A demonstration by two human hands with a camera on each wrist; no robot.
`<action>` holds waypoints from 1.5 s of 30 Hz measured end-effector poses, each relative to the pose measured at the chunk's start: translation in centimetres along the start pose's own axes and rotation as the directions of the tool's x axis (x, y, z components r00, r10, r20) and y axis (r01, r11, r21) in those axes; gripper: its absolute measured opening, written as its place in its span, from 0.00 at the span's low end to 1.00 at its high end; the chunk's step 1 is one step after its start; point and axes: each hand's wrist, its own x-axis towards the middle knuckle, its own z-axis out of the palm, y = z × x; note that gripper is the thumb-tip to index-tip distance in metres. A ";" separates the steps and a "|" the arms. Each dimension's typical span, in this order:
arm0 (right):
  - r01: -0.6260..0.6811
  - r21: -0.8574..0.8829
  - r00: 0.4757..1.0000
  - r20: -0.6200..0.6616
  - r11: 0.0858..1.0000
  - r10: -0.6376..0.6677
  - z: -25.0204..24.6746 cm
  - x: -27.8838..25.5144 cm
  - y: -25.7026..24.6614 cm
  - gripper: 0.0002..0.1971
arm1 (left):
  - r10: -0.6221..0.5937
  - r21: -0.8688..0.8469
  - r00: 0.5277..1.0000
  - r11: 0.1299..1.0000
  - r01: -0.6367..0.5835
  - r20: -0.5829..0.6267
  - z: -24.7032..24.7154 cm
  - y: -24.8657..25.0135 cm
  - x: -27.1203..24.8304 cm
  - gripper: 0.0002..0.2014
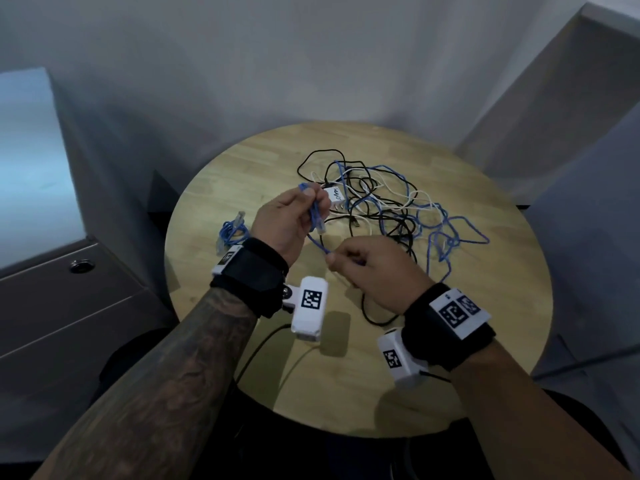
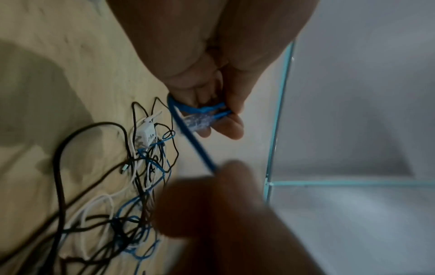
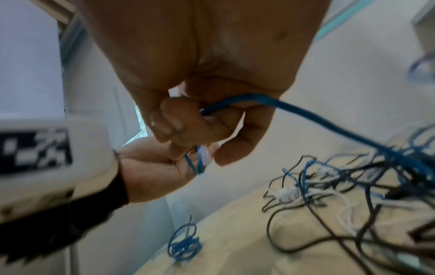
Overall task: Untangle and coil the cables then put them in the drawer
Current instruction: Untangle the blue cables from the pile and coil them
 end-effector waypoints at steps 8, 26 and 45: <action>0.068 0.024 0.917 -0.395 0.997 -0.053 -4.1 0.0 0.4 0.02 | -0.138 0.511 0.948 0.859 -0.029 0.286 2.9 -1.8 -2.7 0.13; 0.000 -0.175 0.972 0.232 0.985 0.041 -0.2 -0.8 0.0 0.09 | 0.019 -0.232 0.997 0.972 -0.037 -0.080 -0.1 1.0 0.8 0.10; 0.011 0.238 0.972 -0.231 0.971 0.046 -3.2 0.8 2.3 0.10 | -0.346 -0.058 0.845 0.914 0.402 0.407 3.4 0.6 -3.6 0.13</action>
